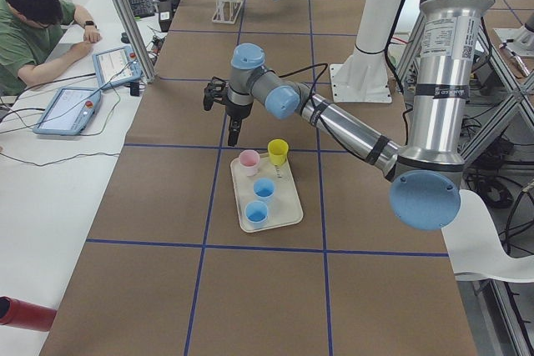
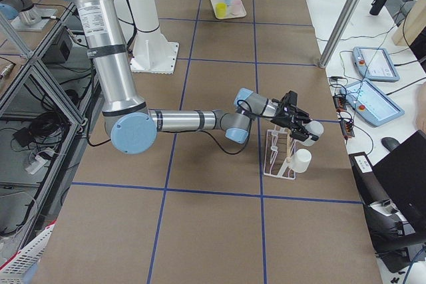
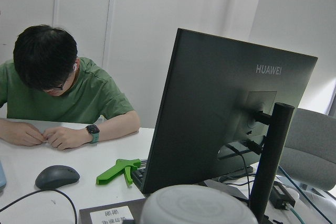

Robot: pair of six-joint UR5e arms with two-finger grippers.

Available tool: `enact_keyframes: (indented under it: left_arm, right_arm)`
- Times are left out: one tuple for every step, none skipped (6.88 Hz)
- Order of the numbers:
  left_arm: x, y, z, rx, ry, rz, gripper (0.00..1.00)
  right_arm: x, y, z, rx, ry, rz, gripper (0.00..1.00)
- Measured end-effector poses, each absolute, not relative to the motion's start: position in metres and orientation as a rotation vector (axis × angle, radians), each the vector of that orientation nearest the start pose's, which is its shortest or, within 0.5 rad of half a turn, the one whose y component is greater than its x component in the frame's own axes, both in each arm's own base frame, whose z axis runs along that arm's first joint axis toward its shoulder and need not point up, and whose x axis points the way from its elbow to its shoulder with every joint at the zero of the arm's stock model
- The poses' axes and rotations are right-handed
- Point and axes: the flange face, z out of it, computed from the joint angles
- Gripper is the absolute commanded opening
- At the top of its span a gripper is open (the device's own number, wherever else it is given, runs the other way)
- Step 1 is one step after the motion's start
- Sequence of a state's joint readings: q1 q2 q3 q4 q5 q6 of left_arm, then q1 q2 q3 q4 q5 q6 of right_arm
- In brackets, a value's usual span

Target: Transfer IKEA cup to right arm and place on rack

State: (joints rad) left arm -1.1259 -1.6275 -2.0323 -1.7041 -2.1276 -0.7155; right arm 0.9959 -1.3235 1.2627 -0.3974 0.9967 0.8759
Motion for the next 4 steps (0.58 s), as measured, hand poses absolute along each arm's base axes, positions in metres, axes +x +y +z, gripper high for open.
enact_keyframes:
  left_arm:
    - [0.1404, -0.4819, 0.3992, 0.237, 0.796, -0.073, 1.0]
    - [0.1404, -0.4819, 0.399, 0.238, 0.797, -0.072, 1.0]
    - [0.1404, -0.4819, 0.3989, 0.239, 0.797, -0.072, 1.0]
    - [0.1403, -0.4818, 0.399, 0.239, 0.797, -0.072, 1.0]
  right_arm:
    - [-0.1799, -0.6206, 0.548, 1.158, -0.334, 0.58, 0.0]
    - [-0.1819, -0.6218, 0.5495, 1.155, -0.332, 0.578, 0.0]
    - [-0.1849, -0.6215, 0.5514, 1.152, -0.331, 0.573, 0.0]
    - [-0.1887, -0.6205, 0.5523, 1.149, -0.334, 0.567, 0.0]
